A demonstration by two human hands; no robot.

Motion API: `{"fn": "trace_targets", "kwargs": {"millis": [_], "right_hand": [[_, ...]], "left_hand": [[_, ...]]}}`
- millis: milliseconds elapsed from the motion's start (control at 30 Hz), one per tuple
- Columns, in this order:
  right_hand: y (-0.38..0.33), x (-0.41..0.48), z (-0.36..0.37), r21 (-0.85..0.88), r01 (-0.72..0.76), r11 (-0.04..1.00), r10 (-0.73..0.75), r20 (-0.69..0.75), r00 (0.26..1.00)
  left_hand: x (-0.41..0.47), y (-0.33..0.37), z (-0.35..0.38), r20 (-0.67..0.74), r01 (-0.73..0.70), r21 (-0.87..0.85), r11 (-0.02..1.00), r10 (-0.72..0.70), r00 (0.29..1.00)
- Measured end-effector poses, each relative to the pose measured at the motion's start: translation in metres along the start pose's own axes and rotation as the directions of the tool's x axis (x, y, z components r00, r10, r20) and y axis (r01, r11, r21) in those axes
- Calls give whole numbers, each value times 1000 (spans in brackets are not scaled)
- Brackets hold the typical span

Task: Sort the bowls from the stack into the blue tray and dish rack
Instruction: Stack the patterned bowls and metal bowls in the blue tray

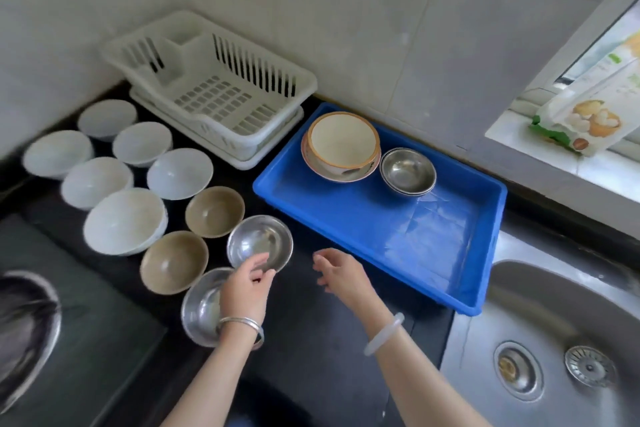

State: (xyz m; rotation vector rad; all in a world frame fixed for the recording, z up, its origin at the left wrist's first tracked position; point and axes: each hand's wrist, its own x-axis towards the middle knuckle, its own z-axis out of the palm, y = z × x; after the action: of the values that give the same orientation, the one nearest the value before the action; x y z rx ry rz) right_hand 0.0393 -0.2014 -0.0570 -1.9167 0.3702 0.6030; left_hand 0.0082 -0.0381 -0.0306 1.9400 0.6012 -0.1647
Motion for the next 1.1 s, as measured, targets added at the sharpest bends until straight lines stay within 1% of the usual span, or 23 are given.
{"fn": "trace_targets", "kwargs": {"millis": [67, 133, 233, 300, 400, 467, 533, 600, 700, 800, 867, 933, 1000, 1100], "right_hand": [[0, 5, 20, -83, 3, 997, -1, 21, 1000], [-3, 13, 36, -107, 2, 994, 1, 28, 1000], [-14, 23, 52, -45, -28, 999, 29, 23, 999], [-21, 29, 58, 28, -58, 998, 57, 7, 998], [-25, 33, 62, 157, -81, 984, 86, -23, 996], [-26, 30, 60, 210, -79, 974, 93, -59, 994], [-28, 23, 55, 235, -55, 970, 82, -106, 991], [-32, 14, 47, 243, -26, 970, 63, -145, 987], [-38, -1, 36, 226, 10, 974, 25, -154, 988], [-41, -18, 34, 155, 41, 987, -22, -124, 992], [-40, -26, 38, 71, 38, 997, -31, -104, 994], [-37, -30, 45, -29, 30, 999, -32, -102, 994], [-33, -32, 52, -110, 33, 993, -45, -105, 993], [-29, -32, 61, -184, 26, 982, -46, -106, 993]], "left_hand": [[-9, -22, -17, -100, 58, 23, 998, -56, 993], [-16, -40, -32, -209, 70, 71, 995, -54, 976], [-20, -62, -47, -355, 27, 177, 984, 39, 934], [-20, -73, -54, -390, 36, 162, 986, 30, 920], [-19, -83, -58, -334, 154, -29, 988, -155, 930], [-18, -88, -59, -299, 208, -129, 969, -238, 924], [-16, -91, -60, -271, 222, -191, 956, -269, 924], [-14, -93, -61, -238, 223, -206, 953, -270, 933], [-9, -96, -59, -171, 219, -232, 948, -261, 950], [-5, -95, -53, -77, 228, -344, 911, -269, 960], [-2, -90, -49, -19, 256, -469, 846, -299, 954], [0, -86, -46, 9, 279, -552, 786, -329, 944], [2, -84, -46, 17, 288, -575, 766, -340, 940], [2, -84, -49, 30, 288, -570, 769, -330, 943]]}}
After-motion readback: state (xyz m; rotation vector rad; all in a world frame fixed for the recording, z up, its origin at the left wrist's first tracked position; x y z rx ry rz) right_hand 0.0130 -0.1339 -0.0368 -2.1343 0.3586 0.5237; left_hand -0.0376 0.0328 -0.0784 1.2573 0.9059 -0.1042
